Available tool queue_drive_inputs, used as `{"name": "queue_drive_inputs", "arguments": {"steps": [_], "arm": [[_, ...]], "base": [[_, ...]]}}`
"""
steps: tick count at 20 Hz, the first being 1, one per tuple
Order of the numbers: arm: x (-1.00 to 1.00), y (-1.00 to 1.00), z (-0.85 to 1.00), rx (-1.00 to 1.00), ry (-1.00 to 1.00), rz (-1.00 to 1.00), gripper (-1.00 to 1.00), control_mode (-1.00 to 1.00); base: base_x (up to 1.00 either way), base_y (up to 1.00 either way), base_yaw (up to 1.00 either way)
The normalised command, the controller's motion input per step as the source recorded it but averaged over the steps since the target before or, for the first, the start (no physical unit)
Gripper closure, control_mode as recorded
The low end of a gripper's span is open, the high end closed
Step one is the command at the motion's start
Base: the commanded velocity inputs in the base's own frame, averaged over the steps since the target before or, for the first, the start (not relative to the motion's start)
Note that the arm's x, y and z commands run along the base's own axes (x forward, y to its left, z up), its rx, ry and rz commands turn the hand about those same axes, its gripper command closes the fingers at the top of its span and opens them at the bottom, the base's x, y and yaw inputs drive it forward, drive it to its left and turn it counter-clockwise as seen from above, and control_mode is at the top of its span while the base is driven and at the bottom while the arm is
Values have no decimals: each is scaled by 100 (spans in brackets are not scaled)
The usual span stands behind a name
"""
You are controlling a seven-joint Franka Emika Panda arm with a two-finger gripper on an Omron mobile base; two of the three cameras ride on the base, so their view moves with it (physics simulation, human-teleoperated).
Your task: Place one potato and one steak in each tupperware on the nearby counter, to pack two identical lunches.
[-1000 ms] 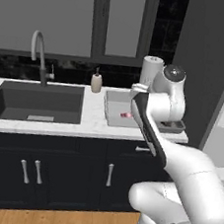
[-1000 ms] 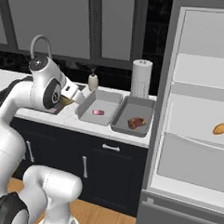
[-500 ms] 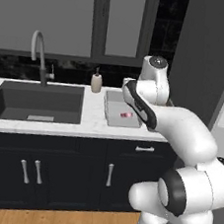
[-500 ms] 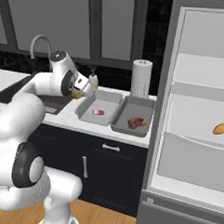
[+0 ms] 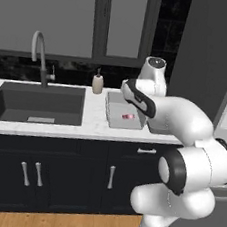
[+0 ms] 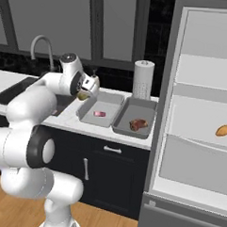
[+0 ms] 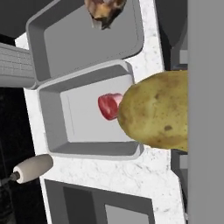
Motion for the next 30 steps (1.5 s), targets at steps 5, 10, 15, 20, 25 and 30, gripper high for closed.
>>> {"name": "queue_drive_inputs", "arguments": {"steps": [5, 10, 15, 20, 25, 30], "arm": [[39, -5, -21, 0, -2, 4, 100, -100], [51, -5, -2, 0, 0, 0, 100, -100], [57, 0, -26, 0, 0, 1, 100, -100], [52, 0, -36, 0, 0, 2, 100, -100], [53, 0, -31, 0, 0, 3, -100, -100], [55, -22, -3, 0, 0, 0, -100, -100]], "base": [[0, 0, 0], [0, 0, 0], [0, 0, 0], [0, 0, 0], [0, 0, 0], [0, 0, 0]]}}
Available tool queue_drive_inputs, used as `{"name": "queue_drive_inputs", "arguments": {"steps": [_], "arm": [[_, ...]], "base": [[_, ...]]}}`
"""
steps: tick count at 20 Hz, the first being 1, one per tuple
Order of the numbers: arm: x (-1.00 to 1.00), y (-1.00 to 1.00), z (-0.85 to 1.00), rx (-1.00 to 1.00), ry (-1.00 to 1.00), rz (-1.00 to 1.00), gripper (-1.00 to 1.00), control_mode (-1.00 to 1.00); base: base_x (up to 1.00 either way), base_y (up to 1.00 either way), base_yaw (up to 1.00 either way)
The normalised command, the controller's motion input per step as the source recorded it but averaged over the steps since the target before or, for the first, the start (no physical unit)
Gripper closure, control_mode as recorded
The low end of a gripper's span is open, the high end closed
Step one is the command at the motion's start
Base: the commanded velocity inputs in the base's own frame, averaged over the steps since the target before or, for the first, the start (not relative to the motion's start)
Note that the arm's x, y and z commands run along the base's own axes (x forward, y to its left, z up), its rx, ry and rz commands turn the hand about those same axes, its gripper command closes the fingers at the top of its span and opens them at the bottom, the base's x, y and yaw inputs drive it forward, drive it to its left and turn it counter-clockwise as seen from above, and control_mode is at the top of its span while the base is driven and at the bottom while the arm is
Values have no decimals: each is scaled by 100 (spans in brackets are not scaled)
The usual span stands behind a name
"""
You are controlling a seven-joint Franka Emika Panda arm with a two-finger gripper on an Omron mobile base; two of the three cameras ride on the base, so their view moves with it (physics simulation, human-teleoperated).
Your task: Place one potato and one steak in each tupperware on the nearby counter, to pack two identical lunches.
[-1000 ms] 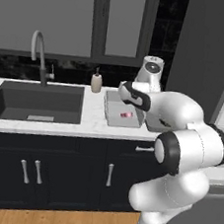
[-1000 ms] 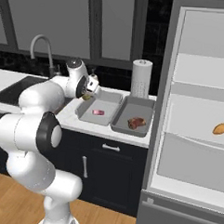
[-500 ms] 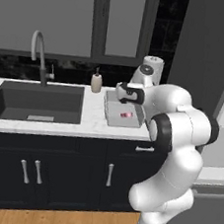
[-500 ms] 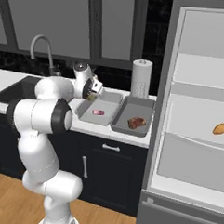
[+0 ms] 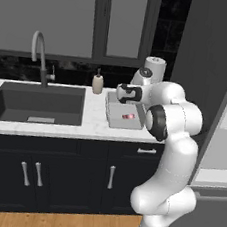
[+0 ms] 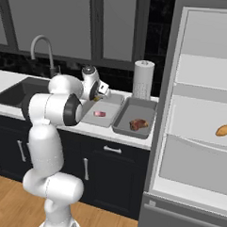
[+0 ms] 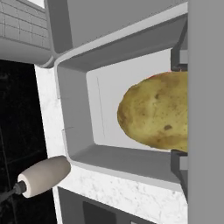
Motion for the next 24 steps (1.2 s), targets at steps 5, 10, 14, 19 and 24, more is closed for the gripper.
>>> {"name": "queue_drive_inputs", "arguments": {"steps": [5, 10, 14, 19, 24], "arm": [[35, -15, 0, -3, 0, 0, -100, -100], [25, 0, 1, -4, 0, 2, -100, -100], [-56, 0, 44, 0, 0, 0, -100, -100], [-100, -14, 66, 6, 14, 11, -100, -100], [-100, -15, 38, 0, 21, 20, -100, -100]], "base": [[0, 0, 0], [0, 0, 0], [0, 0, 0], [0, 0, 0], [0, 0, 0]]}}
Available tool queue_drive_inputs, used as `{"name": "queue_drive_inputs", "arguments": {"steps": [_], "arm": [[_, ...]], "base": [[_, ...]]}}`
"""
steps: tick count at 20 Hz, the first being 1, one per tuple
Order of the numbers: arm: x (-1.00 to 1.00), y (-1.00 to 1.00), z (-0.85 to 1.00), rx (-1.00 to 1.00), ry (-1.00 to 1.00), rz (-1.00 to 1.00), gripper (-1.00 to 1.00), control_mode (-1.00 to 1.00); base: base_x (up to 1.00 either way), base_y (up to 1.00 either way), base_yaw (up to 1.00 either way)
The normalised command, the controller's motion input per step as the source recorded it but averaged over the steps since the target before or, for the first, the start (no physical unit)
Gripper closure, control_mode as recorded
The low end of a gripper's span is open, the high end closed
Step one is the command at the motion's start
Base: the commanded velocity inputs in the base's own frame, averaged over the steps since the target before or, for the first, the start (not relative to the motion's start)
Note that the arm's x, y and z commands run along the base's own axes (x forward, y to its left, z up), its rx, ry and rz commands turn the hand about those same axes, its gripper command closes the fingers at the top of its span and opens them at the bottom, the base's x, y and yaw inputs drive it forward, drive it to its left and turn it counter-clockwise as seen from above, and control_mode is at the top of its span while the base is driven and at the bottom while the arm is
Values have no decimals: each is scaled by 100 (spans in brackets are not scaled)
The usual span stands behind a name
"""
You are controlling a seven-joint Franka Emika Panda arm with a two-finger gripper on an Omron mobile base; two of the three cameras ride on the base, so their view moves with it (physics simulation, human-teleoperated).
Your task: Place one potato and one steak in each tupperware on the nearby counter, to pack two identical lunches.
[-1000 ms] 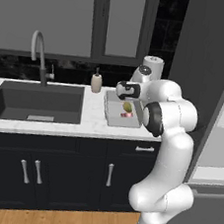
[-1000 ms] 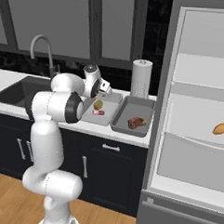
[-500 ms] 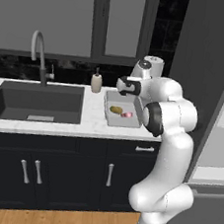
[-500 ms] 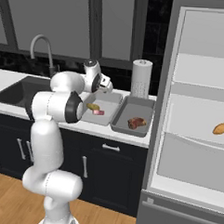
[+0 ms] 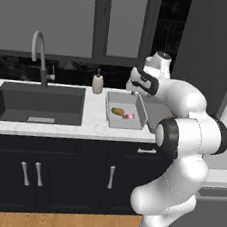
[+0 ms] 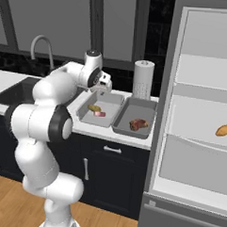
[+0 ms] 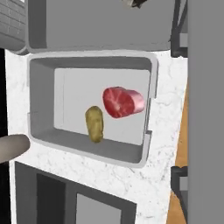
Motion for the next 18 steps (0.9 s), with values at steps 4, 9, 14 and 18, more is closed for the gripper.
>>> {"name": "queue_drive_inputs", "arguments": {"steps": [4, 9, 14, 18], "arm": [[-100, -15, 9, -13, 22, 24, -100, -100], [-100, -1, 13, -11, 23, 18, -100, -100], [-100, 0, 44, 1, 21, 6, -100, -100], [-100, 0, 39, 4, 7, -4, -100, -100]], "base": [[0, 0, 0], [0, 0, 0], [0, 0, 0], [0, 0, 0]]}}
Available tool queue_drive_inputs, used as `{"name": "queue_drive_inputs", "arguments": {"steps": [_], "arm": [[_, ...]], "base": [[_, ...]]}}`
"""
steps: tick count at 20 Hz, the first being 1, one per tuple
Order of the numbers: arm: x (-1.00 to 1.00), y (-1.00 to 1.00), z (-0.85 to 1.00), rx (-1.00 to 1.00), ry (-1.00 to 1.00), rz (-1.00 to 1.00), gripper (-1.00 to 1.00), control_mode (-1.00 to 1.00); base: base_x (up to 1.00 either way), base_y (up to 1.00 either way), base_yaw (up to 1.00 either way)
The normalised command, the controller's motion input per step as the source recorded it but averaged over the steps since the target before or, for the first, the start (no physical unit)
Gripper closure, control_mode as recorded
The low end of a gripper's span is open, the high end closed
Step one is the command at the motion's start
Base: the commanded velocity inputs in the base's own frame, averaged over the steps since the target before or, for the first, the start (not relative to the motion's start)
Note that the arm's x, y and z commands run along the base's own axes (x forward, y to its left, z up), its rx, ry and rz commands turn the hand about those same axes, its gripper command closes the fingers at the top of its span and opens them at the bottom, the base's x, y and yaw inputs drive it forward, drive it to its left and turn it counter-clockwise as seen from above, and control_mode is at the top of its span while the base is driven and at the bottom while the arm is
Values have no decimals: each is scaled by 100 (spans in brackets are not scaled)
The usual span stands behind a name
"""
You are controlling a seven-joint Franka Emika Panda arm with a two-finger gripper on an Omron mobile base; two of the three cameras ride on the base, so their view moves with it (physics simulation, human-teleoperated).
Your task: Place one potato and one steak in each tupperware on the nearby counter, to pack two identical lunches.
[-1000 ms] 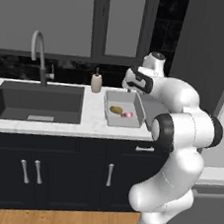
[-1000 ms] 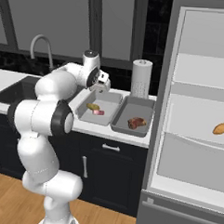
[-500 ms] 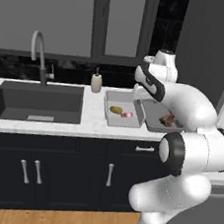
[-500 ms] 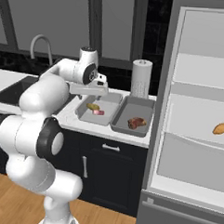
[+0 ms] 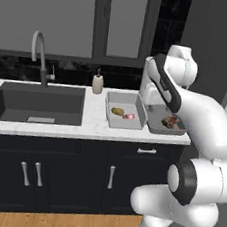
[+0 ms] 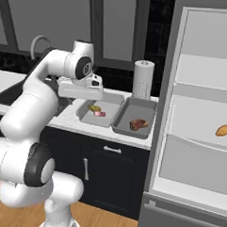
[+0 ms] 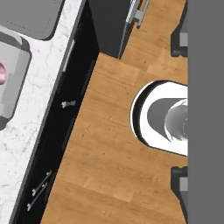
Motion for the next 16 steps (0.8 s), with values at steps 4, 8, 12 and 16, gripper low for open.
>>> {"name": "queue_drive_inputs", "arguments": {"steps": [4, 8, 12, 16], "arm": [[-100, 0, 24, 3, 0, -15, -100, -100], [-100, 0, 1, 0, 0, -17, -100, -100], [-100, 0, 4, 0, -1, -17, -100, -100], [-100, 0, 2, 0, -3, -7, -100, -100]], "base": [[0, 0, 0], [0, 0, 0], [0, 0, 0], [0, 0, 0]]}}
